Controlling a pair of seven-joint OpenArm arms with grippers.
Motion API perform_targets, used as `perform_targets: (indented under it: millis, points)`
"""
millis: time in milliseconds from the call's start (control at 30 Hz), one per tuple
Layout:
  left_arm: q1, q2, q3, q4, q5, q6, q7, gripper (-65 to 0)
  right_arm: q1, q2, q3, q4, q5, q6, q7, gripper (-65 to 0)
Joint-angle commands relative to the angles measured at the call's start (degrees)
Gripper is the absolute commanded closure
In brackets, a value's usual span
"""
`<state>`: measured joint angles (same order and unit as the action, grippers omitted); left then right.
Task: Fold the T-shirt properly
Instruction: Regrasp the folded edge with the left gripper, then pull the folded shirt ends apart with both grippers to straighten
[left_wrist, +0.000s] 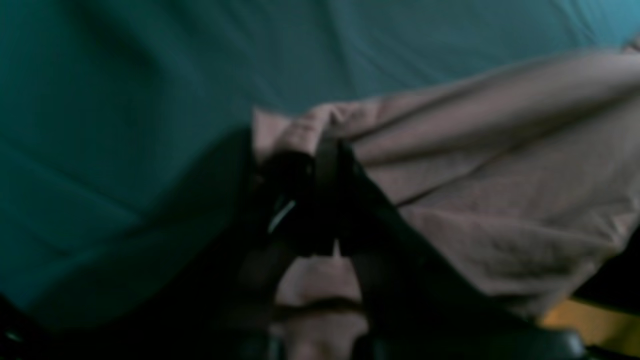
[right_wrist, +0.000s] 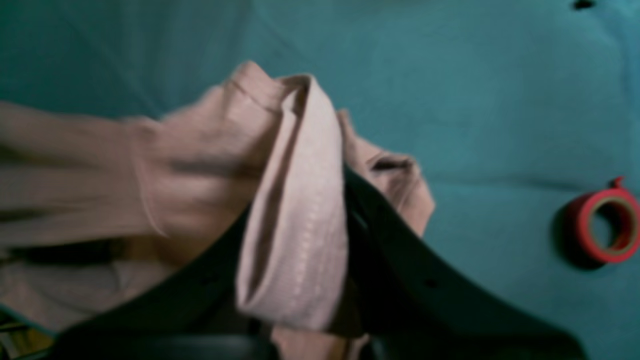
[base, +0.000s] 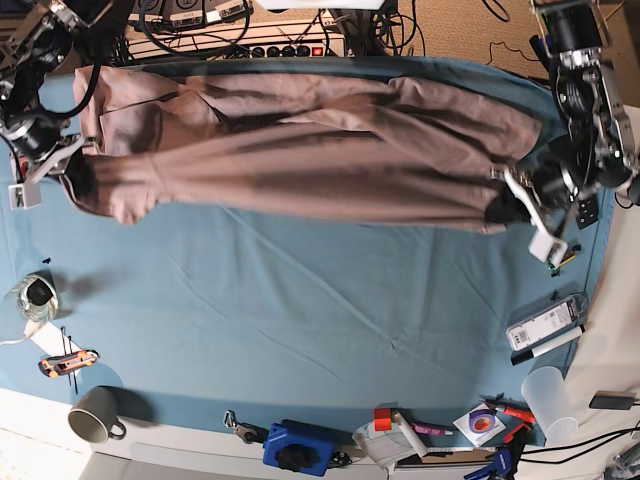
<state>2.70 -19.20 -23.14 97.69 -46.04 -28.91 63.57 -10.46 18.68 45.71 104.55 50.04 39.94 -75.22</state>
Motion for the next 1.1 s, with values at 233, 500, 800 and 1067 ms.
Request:
perform_targets:
  millis: [233, 500, 800, 1067]
  points:
    - [-2.86, -0.83, -0.28, 0.94, 6.67, 0.90, -2.08, 0.0, 2.25, 1.16, -4.26, 0.72, -5.27, 0.06, 5.03, 0.0]
    - [-2.89, -1.01, -1.11, 0.94, 12.63, 5.11, -4.70, 0.0, 5.99, 1.16, -15.13, 0.46, -17.94, 0.06, 11.91, 0.0]
    - [-2.89, -4.48, -1.16, 0.94, 16.39, 7.08, -7.85, 0.0, 18.12, 1.16, -17.70, -16.22, -19.89, 0.06, 14.45, 0.0]
    - [-2.93, -4.94, -1.16, 0.94, 19.04, 8.04, -9.49, 0.0, 24.44, 1.16, -17.70, -18.82, -20.11, 0.06, 15.32, 0.0]
